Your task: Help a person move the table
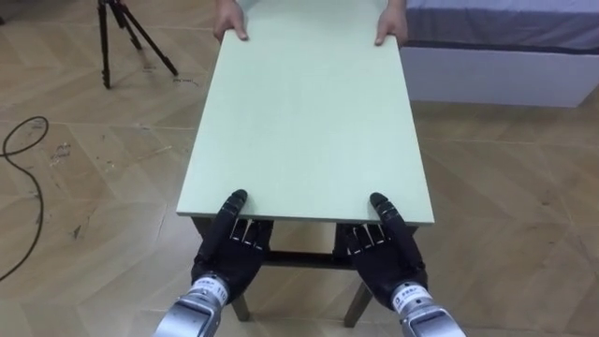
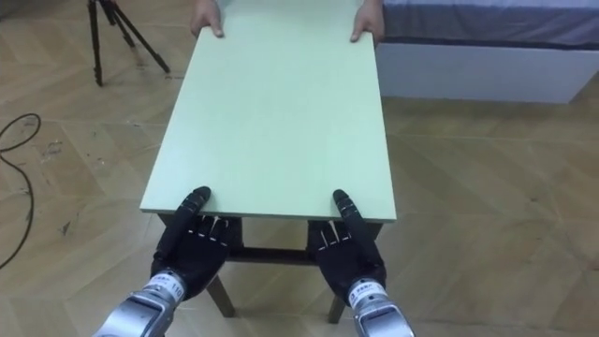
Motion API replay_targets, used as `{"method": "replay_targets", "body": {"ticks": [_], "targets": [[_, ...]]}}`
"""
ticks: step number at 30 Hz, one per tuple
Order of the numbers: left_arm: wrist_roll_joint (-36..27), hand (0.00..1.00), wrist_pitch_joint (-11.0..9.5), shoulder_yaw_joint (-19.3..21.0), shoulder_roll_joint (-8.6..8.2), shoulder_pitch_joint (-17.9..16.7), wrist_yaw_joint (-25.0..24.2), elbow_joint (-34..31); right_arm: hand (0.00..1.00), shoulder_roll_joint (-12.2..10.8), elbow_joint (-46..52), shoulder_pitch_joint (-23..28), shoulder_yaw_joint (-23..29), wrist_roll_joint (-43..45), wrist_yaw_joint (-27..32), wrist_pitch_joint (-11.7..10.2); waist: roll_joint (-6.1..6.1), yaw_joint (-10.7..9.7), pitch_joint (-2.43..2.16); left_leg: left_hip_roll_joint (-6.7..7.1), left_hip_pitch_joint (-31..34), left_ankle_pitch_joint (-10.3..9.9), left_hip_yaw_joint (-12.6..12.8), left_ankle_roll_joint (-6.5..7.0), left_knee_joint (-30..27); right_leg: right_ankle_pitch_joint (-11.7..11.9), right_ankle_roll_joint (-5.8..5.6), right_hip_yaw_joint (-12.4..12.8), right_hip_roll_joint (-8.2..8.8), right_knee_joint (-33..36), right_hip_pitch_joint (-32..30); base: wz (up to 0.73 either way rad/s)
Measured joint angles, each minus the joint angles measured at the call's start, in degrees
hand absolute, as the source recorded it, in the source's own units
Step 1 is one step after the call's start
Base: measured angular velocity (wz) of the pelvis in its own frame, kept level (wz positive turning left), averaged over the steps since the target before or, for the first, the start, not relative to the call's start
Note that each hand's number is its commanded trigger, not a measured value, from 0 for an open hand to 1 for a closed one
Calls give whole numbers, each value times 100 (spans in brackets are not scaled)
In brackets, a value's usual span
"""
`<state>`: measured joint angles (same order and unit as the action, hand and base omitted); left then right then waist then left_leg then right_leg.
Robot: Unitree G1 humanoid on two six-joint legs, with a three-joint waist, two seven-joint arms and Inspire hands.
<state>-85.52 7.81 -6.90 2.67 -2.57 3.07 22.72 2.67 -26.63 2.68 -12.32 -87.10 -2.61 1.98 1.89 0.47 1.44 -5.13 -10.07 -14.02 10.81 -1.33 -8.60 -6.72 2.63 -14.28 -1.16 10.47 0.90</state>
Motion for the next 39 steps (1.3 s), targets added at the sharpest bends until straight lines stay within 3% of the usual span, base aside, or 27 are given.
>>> {"method": "replay_targets", "body": {"ticks": [7, 11, 21, 27, 39], "targets": [[13, 100, 73, 3, 32, -9, 0, 9, 100, 58, 1, 21, 35, 2, -20, 109, 24, -5, -10, 1, -10, 0, 0, 0, -2, 0, 0, 1, 2, -2, 23, 0], [26, 100, 103, 36, 37, -16, -2, -35, 100, 52, 18, 21, 119, 100, -131, 195, 70, -5, -41, 4, -14, 0, 1, 0, -4, 0, 0, -3, 7, 7, 26, 0], [191, 100, 94, 224, 5, -37, -38, -534, 100, 11, 624, 61, 284, 209, -180, 418, 78, -33, -63, 92, 90, 1, 1, 1, -105, -1, 6, -25, 77, 43, -28, 1], [246, 100, 101, 309, 9, -142, -38, -892, 100, 9, 985, 173, 289, 201, -178, 516, 52, -23, -142, 97, 132, 5, -3, 8, -118, 5, 12, 1, 98, 122, -108, 0], [375, 100, 165, 298, 10, -215, -39, -1046, 100, 158, 1200, 172, 288, 227, -154, 499, 117, 29, -148, 100, 146, 5, -6, 7, -114, 3, 9, -11, 97, 112, -111, 0]]}}
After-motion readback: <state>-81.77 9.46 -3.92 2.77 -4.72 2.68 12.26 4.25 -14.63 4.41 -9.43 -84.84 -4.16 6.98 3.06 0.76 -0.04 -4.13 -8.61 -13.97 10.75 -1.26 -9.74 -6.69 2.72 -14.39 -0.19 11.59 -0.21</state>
